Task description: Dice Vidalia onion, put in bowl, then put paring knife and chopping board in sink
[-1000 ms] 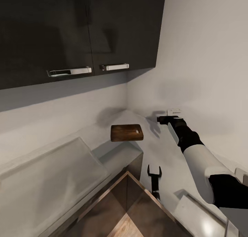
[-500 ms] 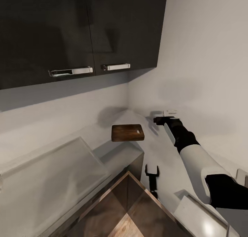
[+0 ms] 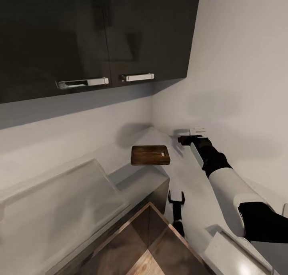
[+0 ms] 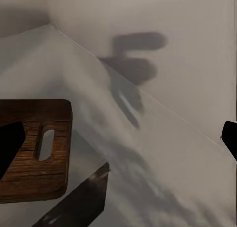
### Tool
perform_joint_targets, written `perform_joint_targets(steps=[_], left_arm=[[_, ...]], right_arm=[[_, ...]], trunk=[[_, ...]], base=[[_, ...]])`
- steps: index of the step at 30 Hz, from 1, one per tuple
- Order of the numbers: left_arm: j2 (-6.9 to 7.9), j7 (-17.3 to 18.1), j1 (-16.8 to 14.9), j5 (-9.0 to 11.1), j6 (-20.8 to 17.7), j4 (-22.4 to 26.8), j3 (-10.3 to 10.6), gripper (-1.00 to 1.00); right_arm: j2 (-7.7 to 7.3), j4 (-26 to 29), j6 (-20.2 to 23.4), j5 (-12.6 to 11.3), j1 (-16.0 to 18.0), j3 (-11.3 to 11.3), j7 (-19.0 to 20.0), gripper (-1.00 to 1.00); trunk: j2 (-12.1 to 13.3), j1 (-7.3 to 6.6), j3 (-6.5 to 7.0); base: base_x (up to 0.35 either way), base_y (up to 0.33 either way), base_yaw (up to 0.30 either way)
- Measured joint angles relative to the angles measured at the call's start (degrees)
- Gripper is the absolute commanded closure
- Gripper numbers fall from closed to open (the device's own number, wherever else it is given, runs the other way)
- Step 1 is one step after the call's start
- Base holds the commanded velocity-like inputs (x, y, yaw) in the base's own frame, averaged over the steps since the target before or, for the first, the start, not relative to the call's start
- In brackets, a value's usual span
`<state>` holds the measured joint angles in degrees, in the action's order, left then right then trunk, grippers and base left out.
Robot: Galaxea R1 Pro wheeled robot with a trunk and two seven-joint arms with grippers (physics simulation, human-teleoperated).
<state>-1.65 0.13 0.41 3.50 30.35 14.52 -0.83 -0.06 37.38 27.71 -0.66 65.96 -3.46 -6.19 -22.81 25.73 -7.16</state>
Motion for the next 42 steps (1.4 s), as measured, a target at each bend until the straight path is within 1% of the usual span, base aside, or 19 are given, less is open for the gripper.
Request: perform_joint_targets(steps=[10, 21, 28, 36, 41, 42], left_arm=[[0.04, 0.1, 0.0, 0.0, 0.0, 0.0, 0.0, -1.00], [0.09, 0.1, 0.0, 0.0, 0.0, 0.0, 0.0, -1.00], [0.01, 0.1, 0.0, 0.0, 0.0, 0.0, 0.0, -1.00], [0.00, 0.0, 0.0, 0.0, 0.0, 0.0, 0.0, -1.00], [0.03, 0.1, 0.0, 0.0, 0.0, 0.0, 0.0, -1.00], [0.00, 0.1, 0.0, 0.0, 0.3, -0.2, 0.1, -1.00]], right_arm=[[-0.01, 0.0, 0.0, 0.0, 0.0, 0.0, 0.0, -1.00], [-0.02, -0.1, 0.0, 0.0, 0.0, 0.0, 0.0, -1.00], [0.03, -0.1, 0.0, 0.0, 0.0, 0.0, 0.0, -1.00], [0.08, -0.1, 0.0, 0.0, 0.0, 0.0, 0.0, -1.00], [0.08, -0.1, 0.0, 0.0, 0.0, 0.0, 0.0, -1.00], [0.40, 0.2, 0.3, 0.1, 0.0, -0.2, 0.2, -1.00]], trunk=[[0.0, 0.02, 0.00], [0.0, 0.02, 0.00], [0.0, 0.02, 0.00], [0.0, 0.00, 0.00], [0.0, 0.01, 0.00], [0.0, 0.02, 0.00]], base=[[0.079, -0.051, 0.000], [0.002, 0.141, 0.000], [0.002, 0.012, 0.000], [0.158, -0.021, 0.000], [0.042, -0.009, 0.000], [0.000, 0.000, 0.000]])
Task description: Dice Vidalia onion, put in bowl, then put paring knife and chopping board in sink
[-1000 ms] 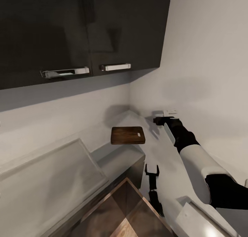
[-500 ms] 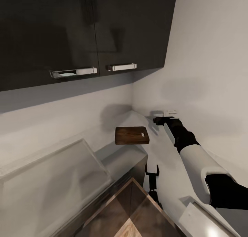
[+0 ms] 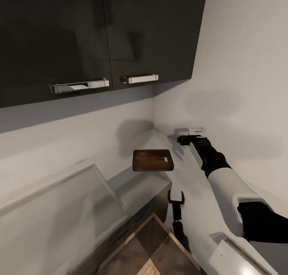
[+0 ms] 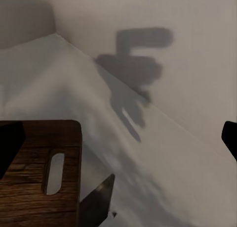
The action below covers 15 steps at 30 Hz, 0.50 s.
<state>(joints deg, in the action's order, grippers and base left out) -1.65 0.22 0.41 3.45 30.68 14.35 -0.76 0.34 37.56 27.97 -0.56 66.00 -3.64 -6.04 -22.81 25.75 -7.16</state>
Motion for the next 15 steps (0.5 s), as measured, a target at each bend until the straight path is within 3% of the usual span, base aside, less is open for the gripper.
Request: perform_joint_targets(steps=[4, 15], left_arm=[[0.00, 0.0, 0.0, 0.0, 0.0, 0.0, 0.0, -1.00], [0.30, 0.0, 0.0, 0.0, 0.0, 0.0, -0.1, -1.00]], right_arm=[[1.25, 0.0, 0.0, 0.0, 0.0, 0.0, 0.0, -1.00], [2.27, -1.6, 0.0, 0.0, 0.0, 0.1, 0.1, -1.00]], trunk=[[0.0, 0.00, 0.00], [0.0, 0.00, 0.00]], base=[[0.000, 0.000, 0.000], [0.000, 0.000, 0.000]])
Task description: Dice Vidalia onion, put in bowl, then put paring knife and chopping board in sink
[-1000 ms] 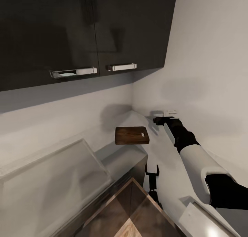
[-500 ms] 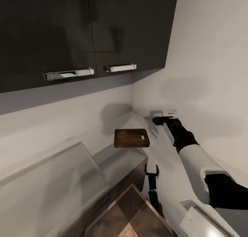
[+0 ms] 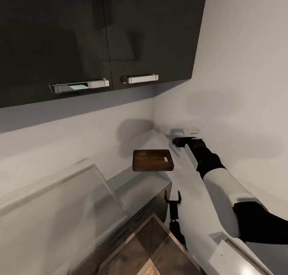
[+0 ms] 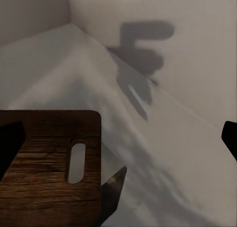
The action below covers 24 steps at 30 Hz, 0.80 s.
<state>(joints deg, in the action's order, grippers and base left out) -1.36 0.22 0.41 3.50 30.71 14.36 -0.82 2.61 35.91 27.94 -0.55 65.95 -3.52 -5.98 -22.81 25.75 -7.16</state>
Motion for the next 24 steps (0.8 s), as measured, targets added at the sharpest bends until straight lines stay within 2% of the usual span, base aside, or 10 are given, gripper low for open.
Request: perform_joint_targets(steps=[12, 24], left_arm=[[0.07, 0.0, 0.0, 0.1, 0.0, 0.0, -0.1, -1.00], [0.08, 0.0, 0.0, 0.2, -0.1, -0.1, -0.1, -1.00]], right_arm=[[0.03, -3.0, -0.1, -0.1, -0.1, 0.1, 0.0, -1.00], [-0.04, -4.6, -0.3, -0.1, -0.1, 0.2, 0.0, -1.00]], trunk=[[0.0, 0.00, -0.09], [0.0, 0.00, -0.86]], base=[[0.000, 0.000, 0.000], [0.000, 0.000, 0.000]])
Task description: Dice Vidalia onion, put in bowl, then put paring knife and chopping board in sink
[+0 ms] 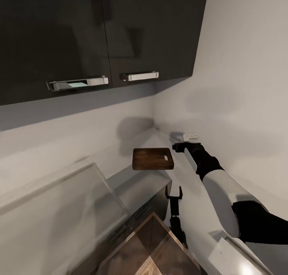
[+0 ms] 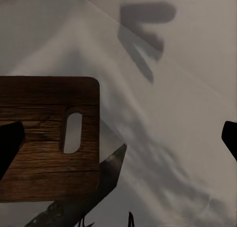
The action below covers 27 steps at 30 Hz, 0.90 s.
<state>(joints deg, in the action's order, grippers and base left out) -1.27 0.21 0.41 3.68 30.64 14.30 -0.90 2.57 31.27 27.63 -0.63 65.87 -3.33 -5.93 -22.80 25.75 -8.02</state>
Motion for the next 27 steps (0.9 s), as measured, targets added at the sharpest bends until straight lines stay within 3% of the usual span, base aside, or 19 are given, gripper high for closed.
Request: perform_joint_targets(steps=[27], left_arm=[[-0.03, 0.0, 0.0, 0.0, 0.0, 0.0, 0.0, -1.00]], right_arm=[[0.00, 0.0, 0.0, 0.1, 0.0, 0.0, -0.1, -1.00]], trunk=[[0.0, 0.00, -2.41]], base=[[0.000, 0.000, 0.000]])
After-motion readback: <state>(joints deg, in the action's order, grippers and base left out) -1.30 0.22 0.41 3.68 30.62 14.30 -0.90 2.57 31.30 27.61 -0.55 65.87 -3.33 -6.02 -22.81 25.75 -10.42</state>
